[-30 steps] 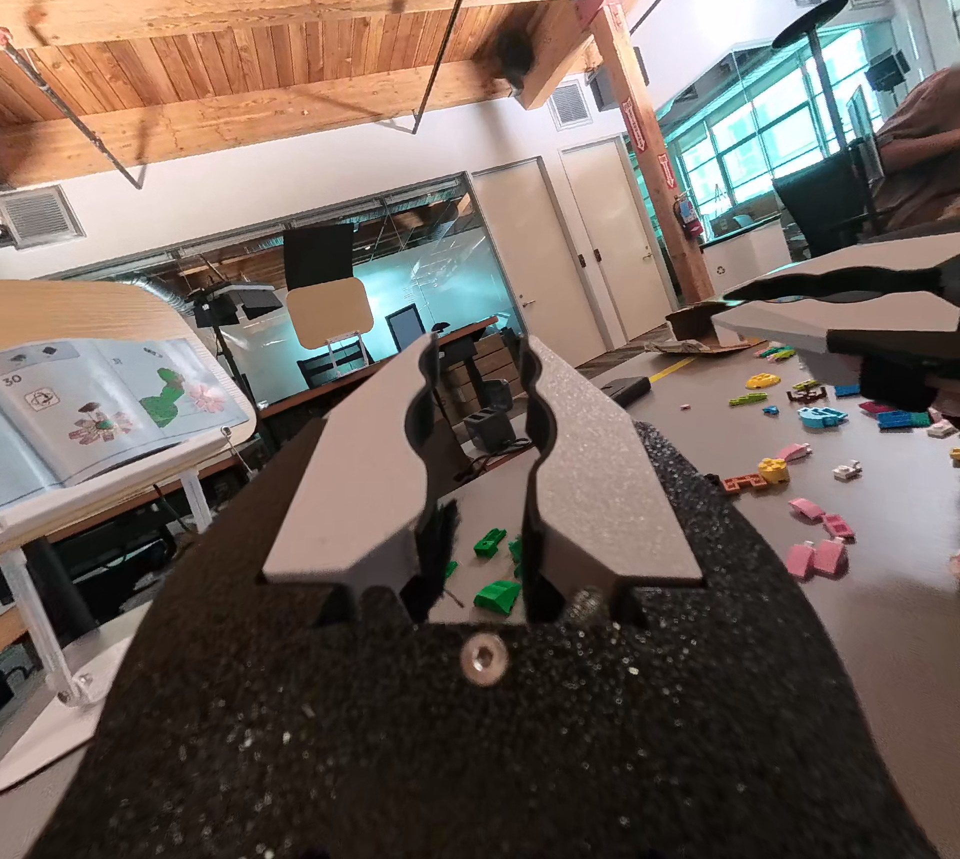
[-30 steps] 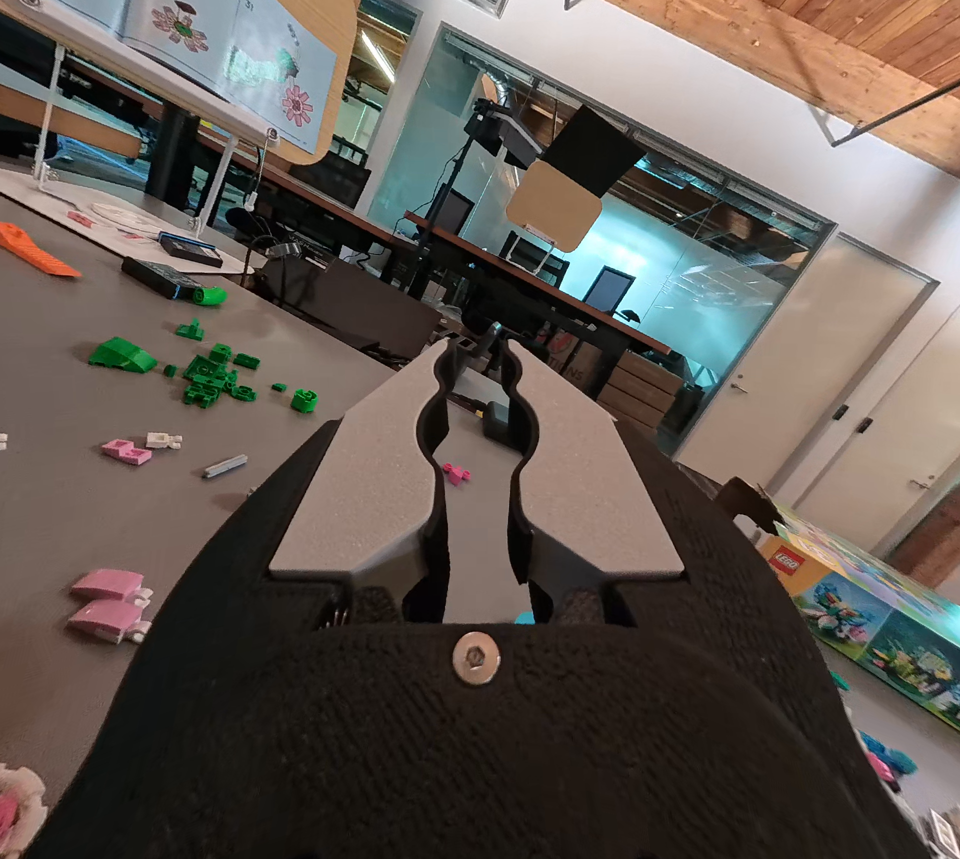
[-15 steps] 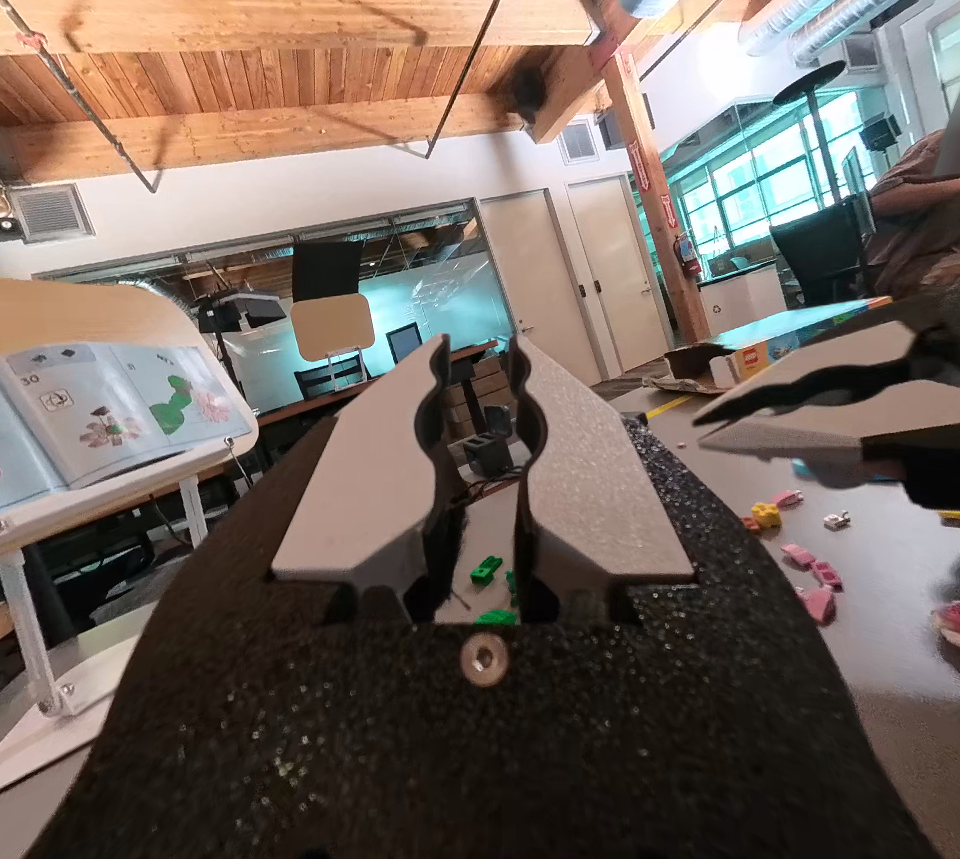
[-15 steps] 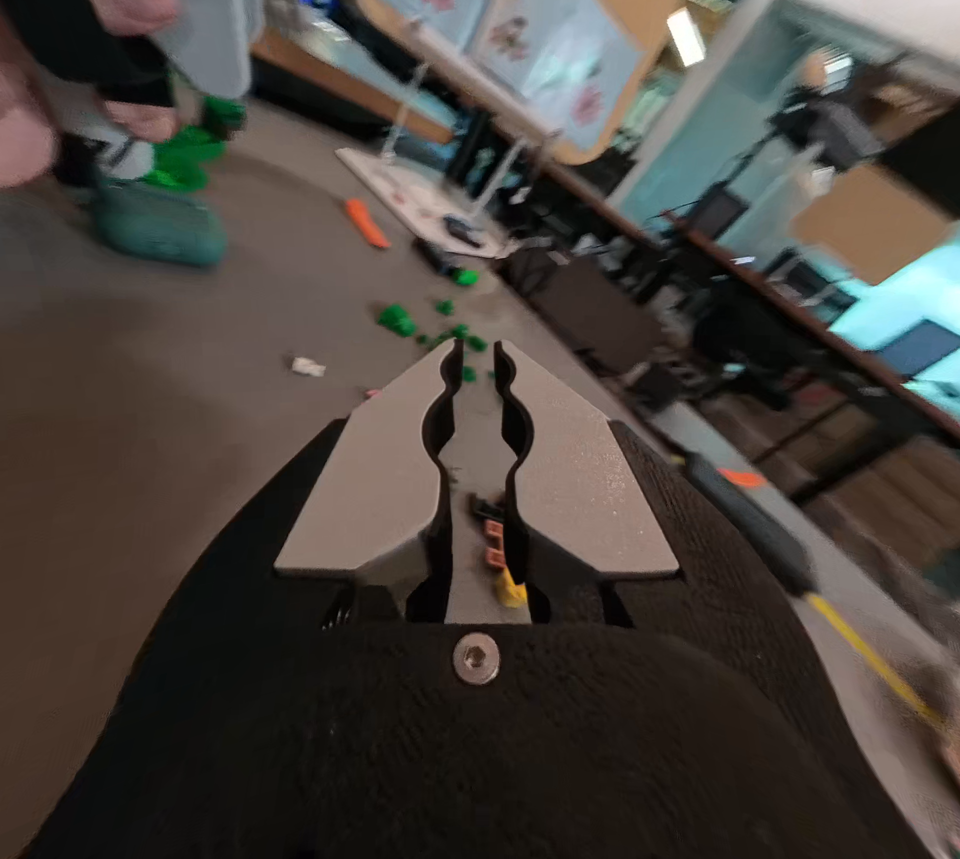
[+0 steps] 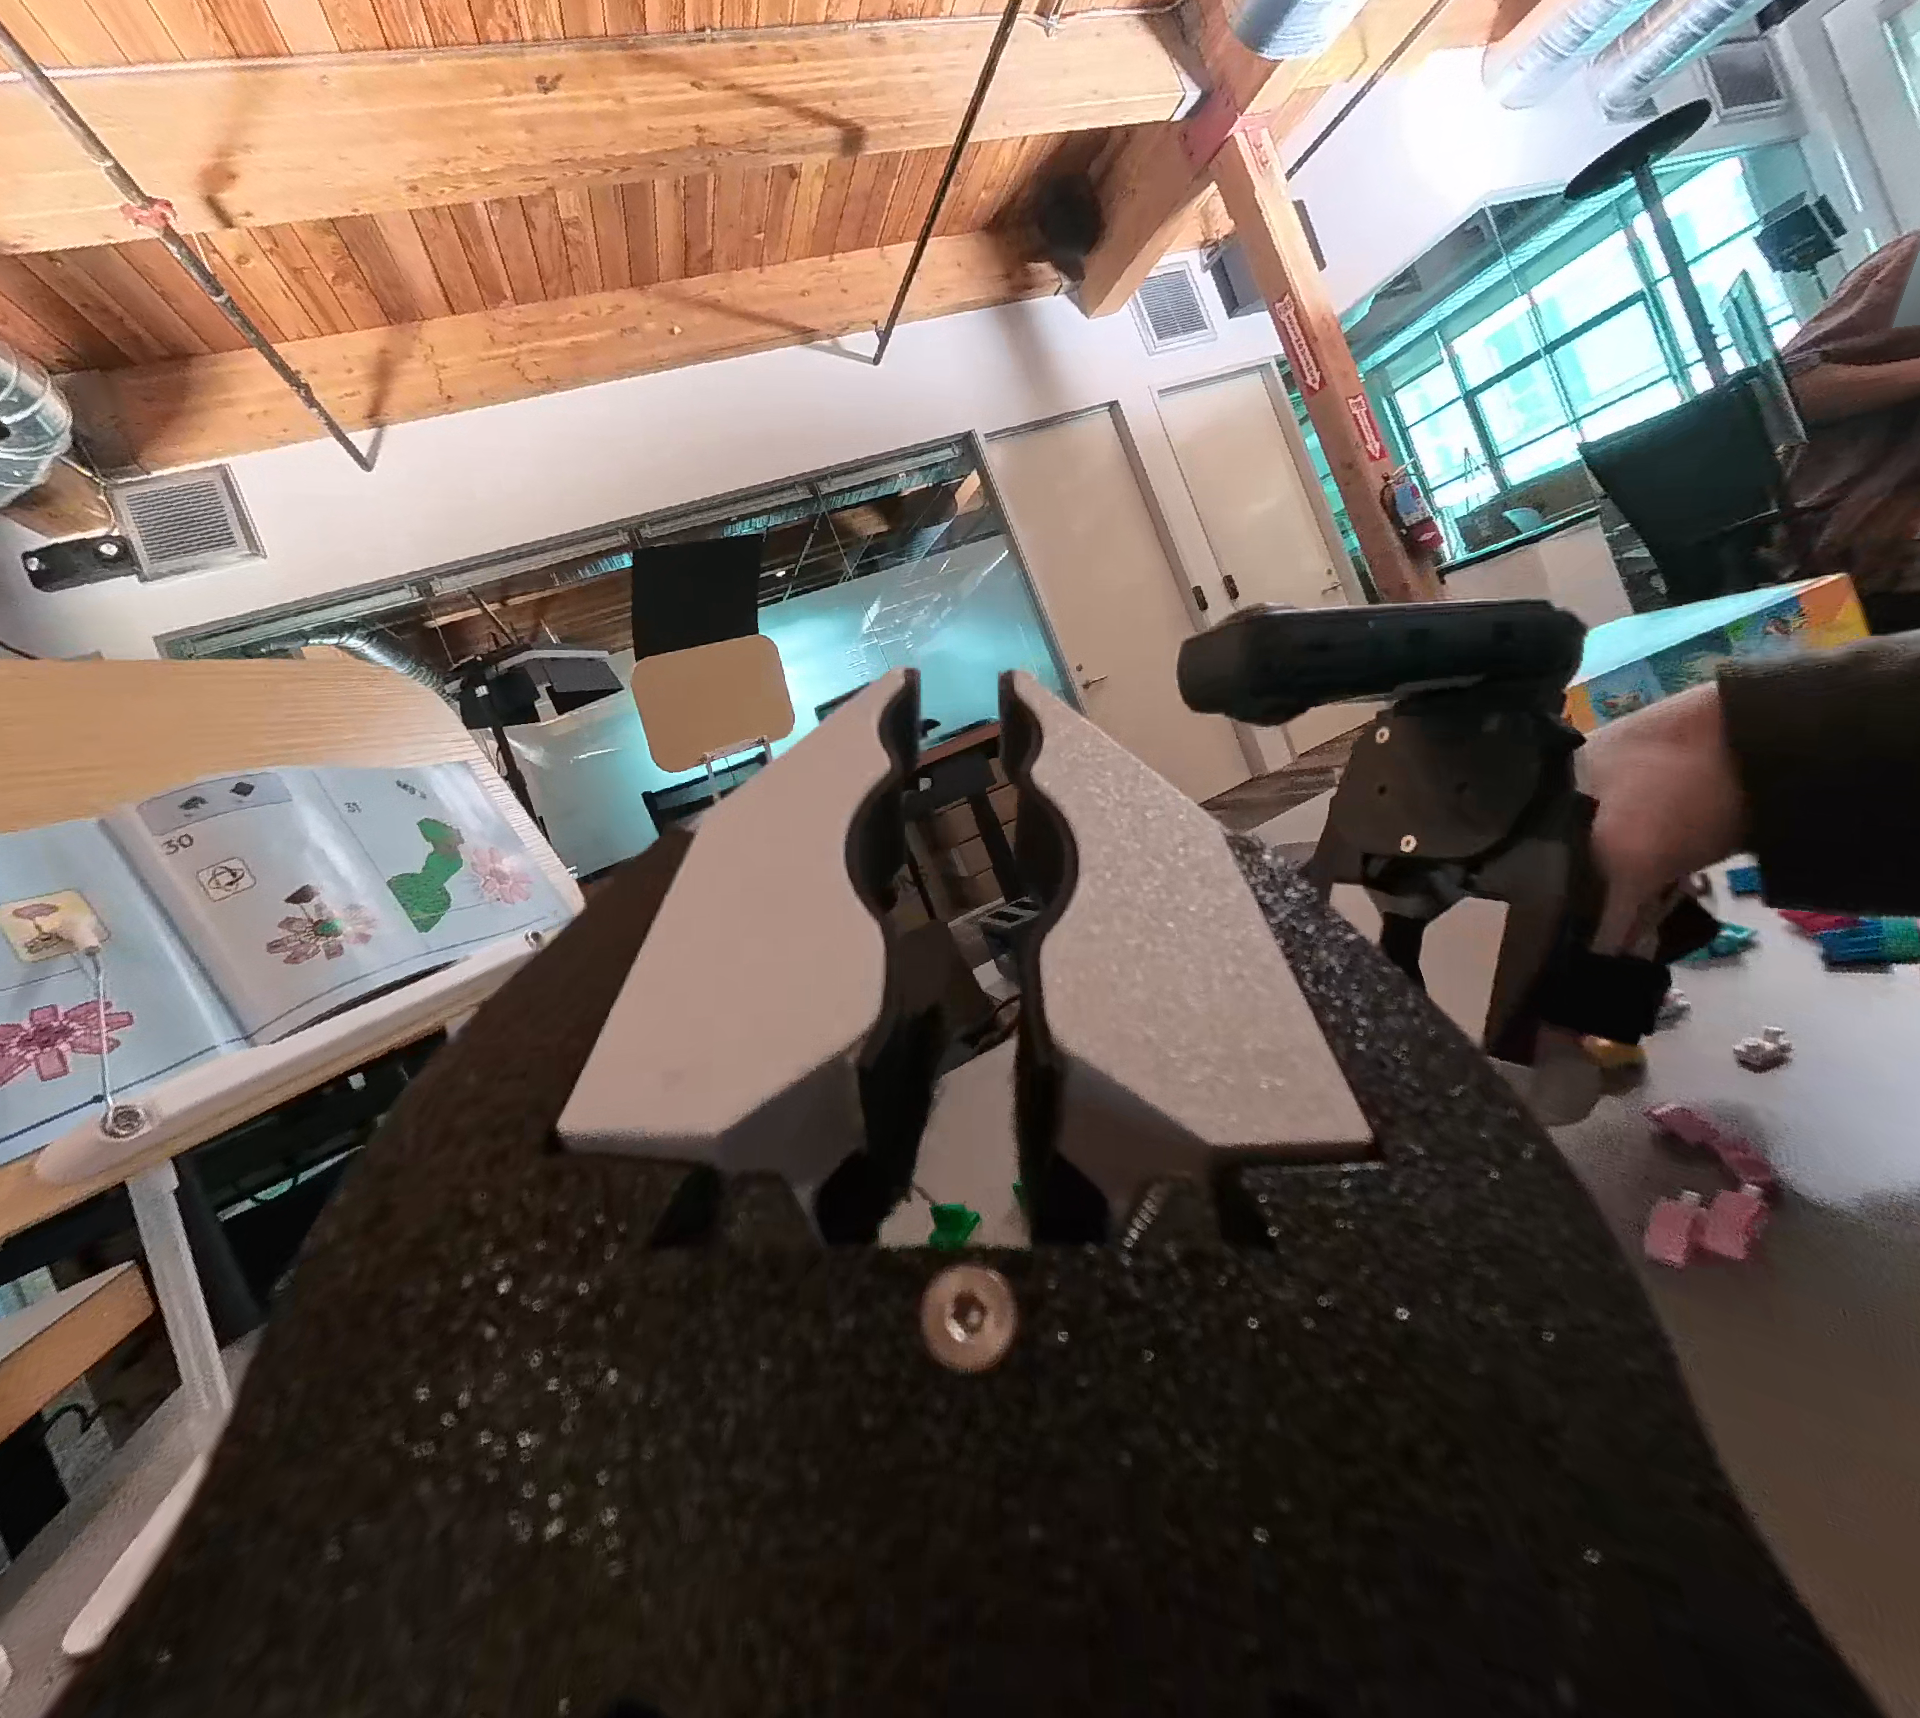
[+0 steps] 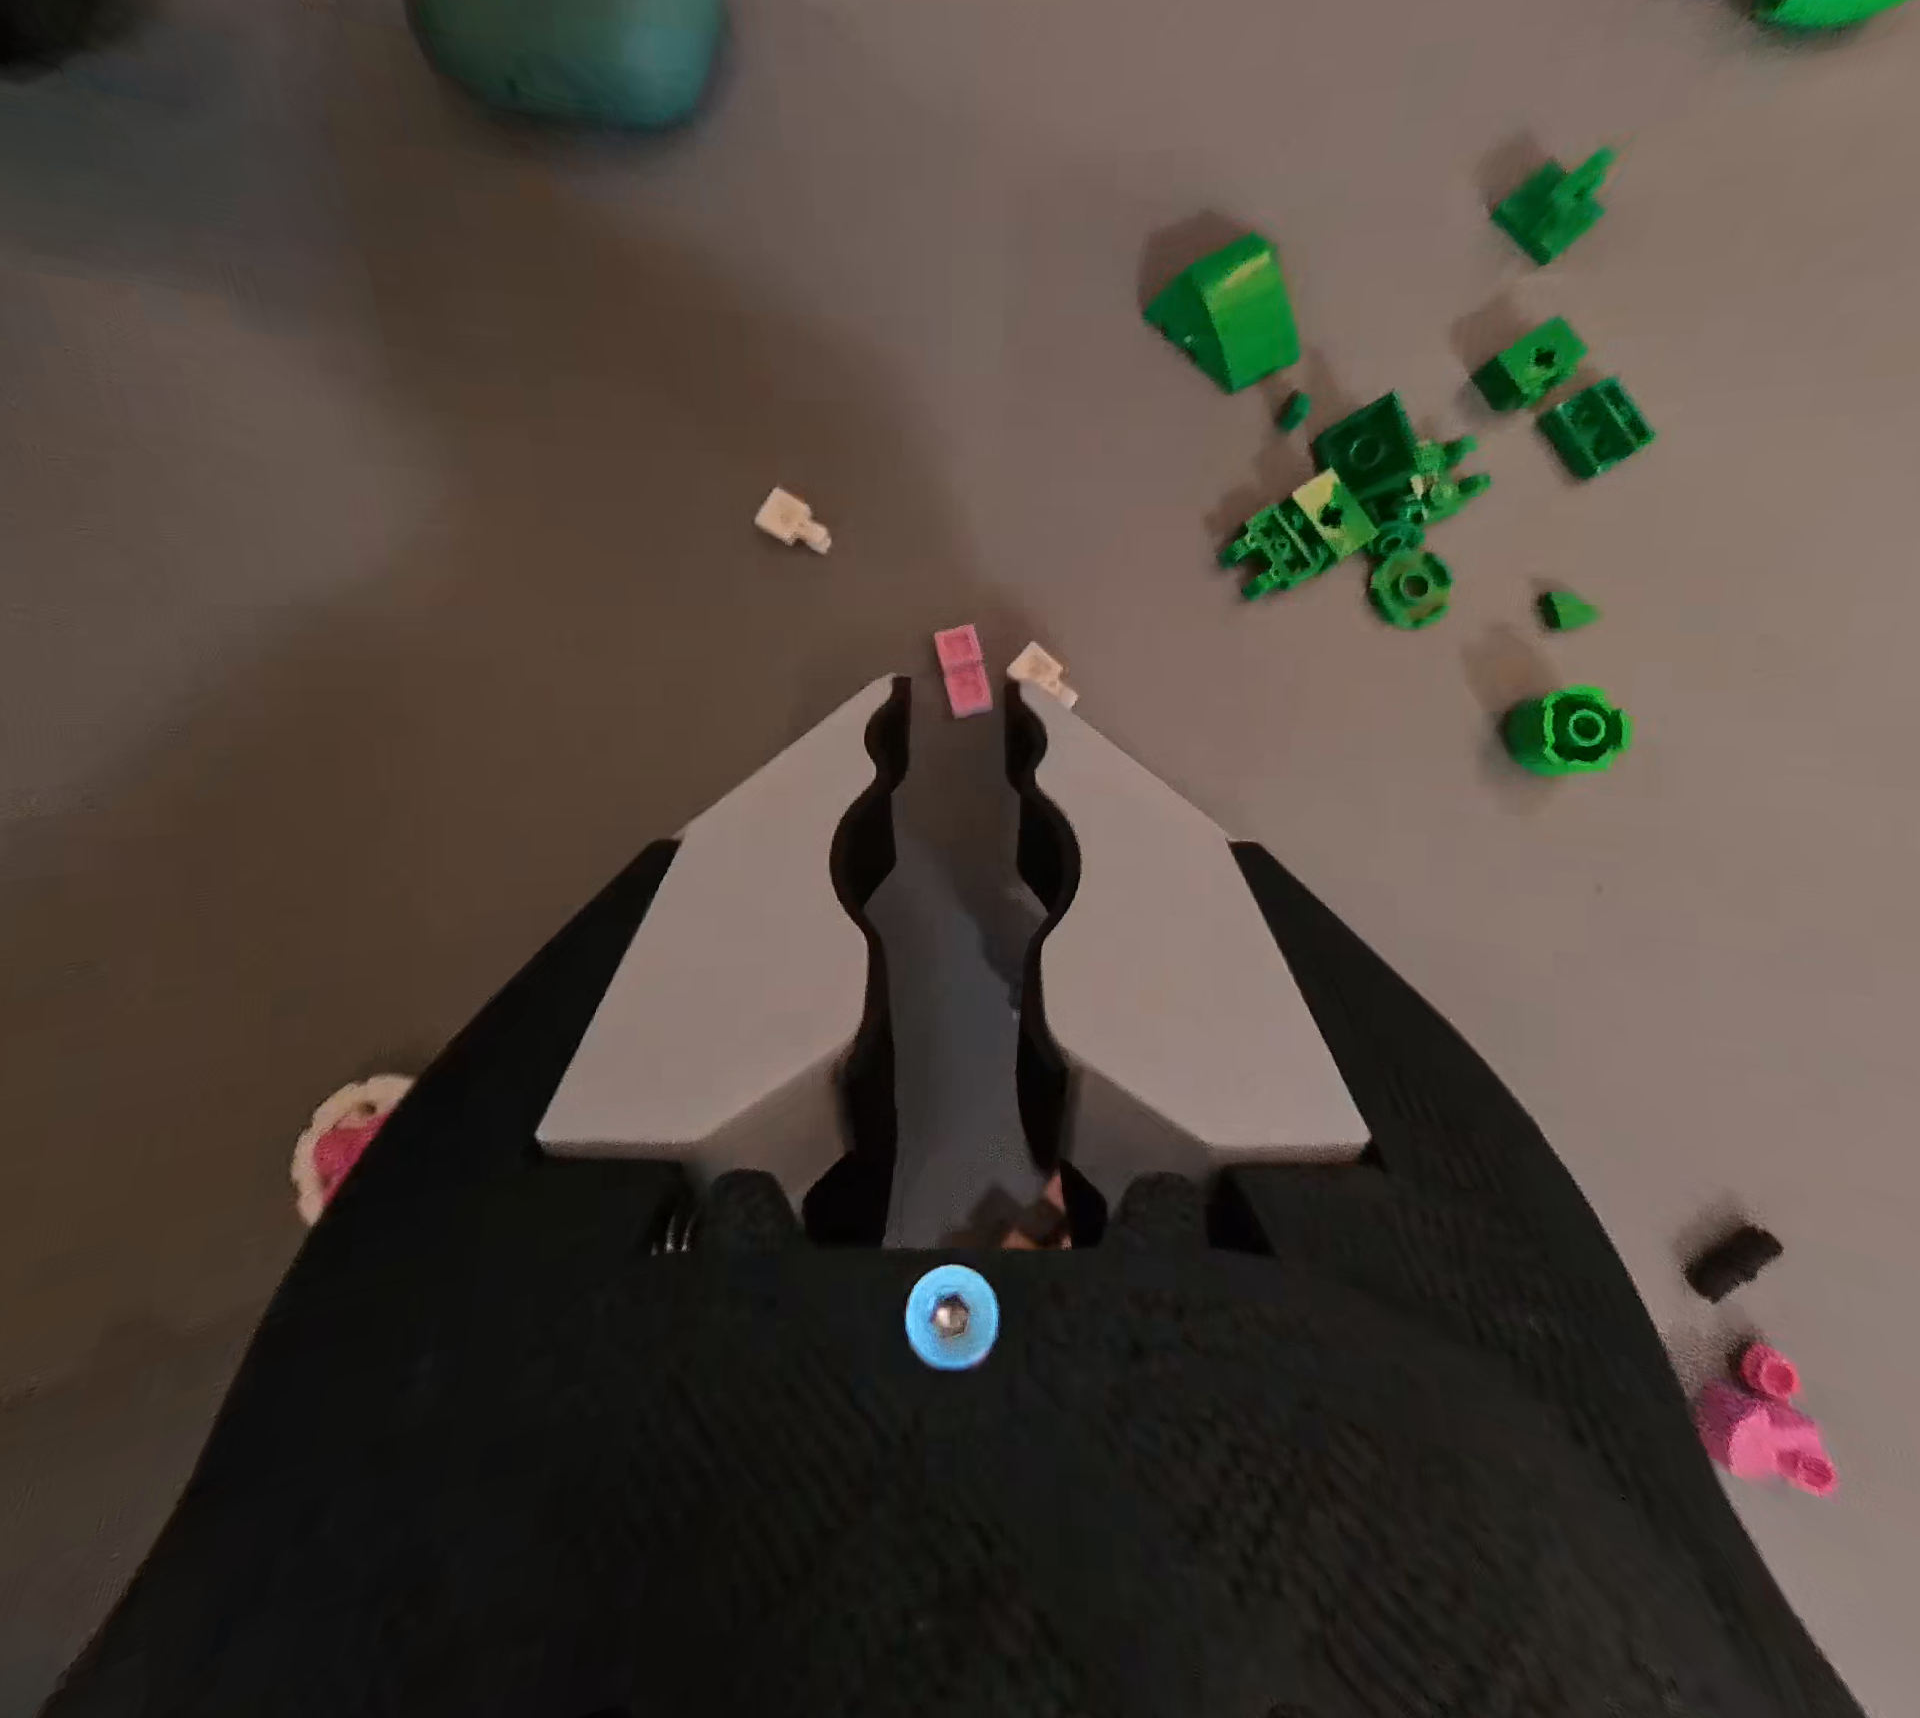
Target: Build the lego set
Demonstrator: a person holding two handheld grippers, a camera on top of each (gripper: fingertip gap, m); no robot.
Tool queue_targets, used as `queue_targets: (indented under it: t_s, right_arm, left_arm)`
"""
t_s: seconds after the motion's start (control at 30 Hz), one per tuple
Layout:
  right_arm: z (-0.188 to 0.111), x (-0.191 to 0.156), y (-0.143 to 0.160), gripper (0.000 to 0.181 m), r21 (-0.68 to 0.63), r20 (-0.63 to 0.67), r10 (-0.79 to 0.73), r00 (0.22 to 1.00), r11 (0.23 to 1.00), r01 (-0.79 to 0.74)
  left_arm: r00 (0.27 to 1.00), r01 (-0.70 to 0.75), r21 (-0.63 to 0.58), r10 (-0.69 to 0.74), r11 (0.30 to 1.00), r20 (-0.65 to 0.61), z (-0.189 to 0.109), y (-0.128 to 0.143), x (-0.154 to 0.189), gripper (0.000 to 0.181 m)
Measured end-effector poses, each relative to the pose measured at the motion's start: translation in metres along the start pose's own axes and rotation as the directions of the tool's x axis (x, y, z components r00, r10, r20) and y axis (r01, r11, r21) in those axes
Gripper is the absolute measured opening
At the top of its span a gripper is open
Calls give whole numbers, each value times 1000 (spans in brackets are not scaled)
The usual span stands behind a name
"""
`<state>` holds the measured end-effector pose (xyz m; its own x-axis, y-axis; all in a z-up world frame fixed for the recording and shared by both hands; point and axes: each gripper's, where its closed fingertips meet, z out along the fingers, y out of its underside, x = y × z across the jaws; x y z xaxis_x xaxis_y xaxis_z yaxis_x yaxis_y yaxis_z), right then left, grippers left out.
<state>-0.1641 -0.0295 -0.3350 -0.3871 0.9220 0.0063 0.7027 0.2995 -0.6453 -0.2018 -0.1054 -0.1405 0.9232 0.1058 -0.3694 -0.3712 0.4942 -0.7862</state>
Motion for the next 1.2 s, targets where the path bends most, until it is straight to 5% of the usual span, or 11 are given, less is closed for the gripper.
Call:
queue_targets:
  t_s: [0.17,0.3,0.5,0.7,0.87,1.07,1.2]
  right_arm:
    - [3,6,-3,7,21,-38,-48,998,999,49]
    - [-30,2,-40,7,168,-199,-245,949,945,279]
    - [-83,-28,-102,7,122,-556,-562,612,673,729]
    - [-93,-40,-116,6,-81,-631,-680,374,537,839]
    - [-92,-43,-116,6,-130,-621,-712,327,505,853]
    - [-90,-50,-121,7,-155,-617,-731,292,476,866]
    - [-91,-51,-123,7,-152,-624,-726,288,475,867]
  left_arm:
    - [993,32,-92,-42,995,-107,5,23,16,13]
    - [940,188,-364,-274,912,-203,7,67,41,29]
    - [714,544,-473,-678,694,-174,6,70,51,36]
    - [594,635,-440,-765,635,-247,5,51,54,17]
    - [542,674,-387,-777,630,-321,5,27,52,20]
    - [568,643,-405,-760,650,-316,4,28,46,0]
    - [567,633,-423,-760,649,-318,4,29,48,22]
